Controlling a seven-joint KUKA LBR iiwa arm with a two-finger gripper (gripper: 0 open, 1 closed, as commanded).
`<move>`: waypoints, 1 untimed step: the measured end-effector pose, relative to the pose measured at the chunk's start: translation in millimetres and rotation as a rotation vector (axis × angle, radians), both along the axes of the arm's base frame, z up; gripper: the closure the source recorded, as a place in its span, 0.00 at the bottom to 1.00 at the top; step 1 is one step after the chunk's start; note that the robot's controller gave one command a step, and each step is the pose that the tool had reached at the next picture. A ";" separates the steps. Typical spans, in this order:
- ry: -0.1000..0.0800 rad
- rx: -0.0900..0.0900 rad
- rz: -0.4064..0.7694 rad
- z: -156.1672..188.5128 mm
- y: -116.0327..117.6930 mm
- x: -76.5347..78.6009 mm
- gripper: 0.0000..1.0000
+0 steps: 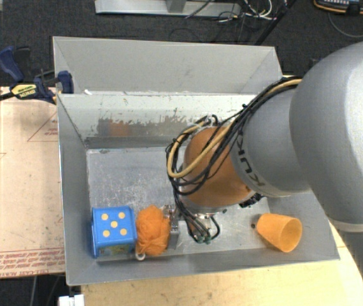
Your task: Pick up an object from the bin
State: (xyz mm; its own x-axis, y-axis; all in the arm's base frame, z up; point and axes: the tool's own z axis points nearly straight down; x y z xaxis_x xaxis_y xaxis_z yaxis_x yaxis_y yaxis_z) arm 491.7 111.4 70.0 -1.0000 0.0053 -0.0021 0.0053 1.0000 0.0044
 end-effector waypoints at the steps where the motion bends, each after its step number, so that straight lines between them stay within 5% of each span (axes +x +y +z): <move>1: 0.005 -0.001 0.079 26.7 0.4 7.0 1.00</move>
Offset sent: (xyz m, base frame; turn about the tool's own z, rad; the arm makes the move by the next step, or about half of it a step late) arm 0.0350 -0.0214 0.0564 -0.3194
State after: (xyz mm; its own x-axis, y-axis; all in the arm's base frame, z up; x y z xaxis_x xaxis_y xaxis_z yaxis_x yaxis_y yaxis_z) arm 498.7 111.8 96.7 -0.9973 -0.0738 0.0033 -0.0738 0.9973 0.0036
